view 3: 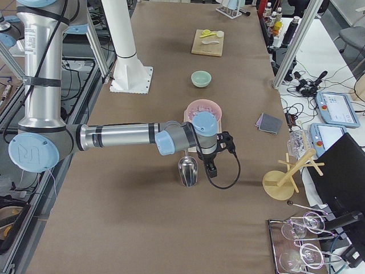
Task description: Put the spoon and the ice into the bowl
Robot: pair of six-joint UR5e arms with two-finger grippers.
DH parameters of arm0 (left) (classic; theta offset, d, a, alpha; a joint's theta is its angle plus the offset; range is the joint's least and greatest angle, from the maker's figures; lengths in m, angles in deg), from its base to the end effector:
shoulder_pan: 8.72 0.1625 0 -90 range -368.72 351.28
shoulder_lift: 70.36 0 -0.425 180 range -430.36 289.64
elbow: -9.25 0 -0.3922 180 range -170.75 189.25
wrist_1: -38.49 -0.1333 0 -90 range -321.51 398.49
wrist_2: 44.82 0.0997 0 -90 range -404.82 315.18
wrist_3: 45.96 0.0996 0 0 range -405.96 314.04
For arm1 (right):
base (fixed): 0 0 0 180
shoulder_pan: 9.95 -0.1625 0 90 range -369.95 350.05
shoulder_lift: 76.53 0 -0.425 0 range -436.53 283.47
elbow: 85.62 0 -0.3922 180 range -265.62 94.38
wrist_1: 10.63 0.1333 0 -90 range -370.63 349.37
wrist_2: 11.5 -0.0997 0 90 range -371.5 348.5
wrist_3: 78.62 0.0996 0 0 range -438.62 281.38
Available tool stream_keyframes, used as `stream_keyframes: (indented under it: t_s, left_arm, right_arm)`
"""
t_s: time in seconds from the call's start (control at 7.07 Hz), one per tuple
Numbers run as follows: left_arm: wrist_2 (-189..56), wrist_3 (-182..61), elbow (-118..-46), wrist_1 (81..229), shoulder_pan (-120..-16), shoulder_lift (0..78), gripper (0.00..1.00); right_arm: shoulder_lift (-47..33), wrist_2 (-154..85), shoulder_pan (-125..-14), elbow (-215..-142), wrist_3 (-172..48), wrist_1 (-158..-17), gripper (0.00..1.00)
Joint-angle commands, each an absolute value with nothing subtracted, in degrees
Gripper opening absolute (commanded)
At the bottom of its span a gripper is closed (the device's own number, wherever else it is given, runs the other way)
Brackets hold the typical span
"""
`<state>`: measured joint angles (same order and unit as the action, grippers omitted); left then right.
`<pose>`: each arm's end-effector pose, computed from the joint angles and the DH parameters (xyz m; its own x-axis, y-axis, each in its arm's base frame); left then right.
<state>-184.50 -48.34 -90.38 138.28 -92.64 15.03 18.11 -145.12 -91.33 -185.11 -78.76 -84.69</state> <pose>-0.0073 -0.4728 0.5886 0.6265 0.2222 -0.7471 -0.0764 0.9714 0.2248 -0.0074 -0.4795 0.5850 0.6787 -0.3529 0.6441 0.1418 0.9235 0.3565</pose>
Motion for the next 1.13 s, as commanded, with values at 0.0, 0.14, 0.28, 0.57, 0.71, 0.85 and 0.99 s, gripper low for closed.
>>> stream_keyframes:
  t_s: [0.0, 0.14, 0.28, 0.57, 0.71, 0.85, 0.99]
  left_arm:
    - [-184.5, -48.4, -90.2, 138.2, -92.6, 15.0, 0.98]
    - [-184.5, -48.5, -90.6, 138.3, -92.6, 15.0, 0.98]
    - [-184.7, -48.5, -90.8, 138.3, -92.6, 15.0, 0.98]
    - [-185.1, -48.5, -90.9, 138.9, -92.5, 15.2, 0.98]
    - [-185.1, -48.6, -90.8, 139.6, -92.4, 15.1, 0.98]
    - [-185.2, -49.5, -91.0, 140.3, -92.3, 15.2, 0.98]
    - [-184.9, -57.2, -90.9, 143.4, -91.4, 16.3, 0.98]
  right_arm:
    - [18.3, -145.9, -90.5, -185.2, -78.6, -83.6, 1.0]
    - [18.4, -146.6, -90.5, -185.2, -78.4, -83.6, 1.0]
    - [18.4, -146.8, -90.4, -185.4, -75.9, -83.5, 1.0]
    - [18.0, -148.3, -88.1, -186.7, -69.6, -83.4, 1.0]
    - [18.0, -148.3, -86.5, -188.5, -67.4, -83.4, 1.0]
    - [18.0, -148.2, -85.0, -190.3, -63.4, -83.1, 1.0]
    - [18.0, -147.8, -82.0, -192.9, -57.8, -83.1, 1.0]
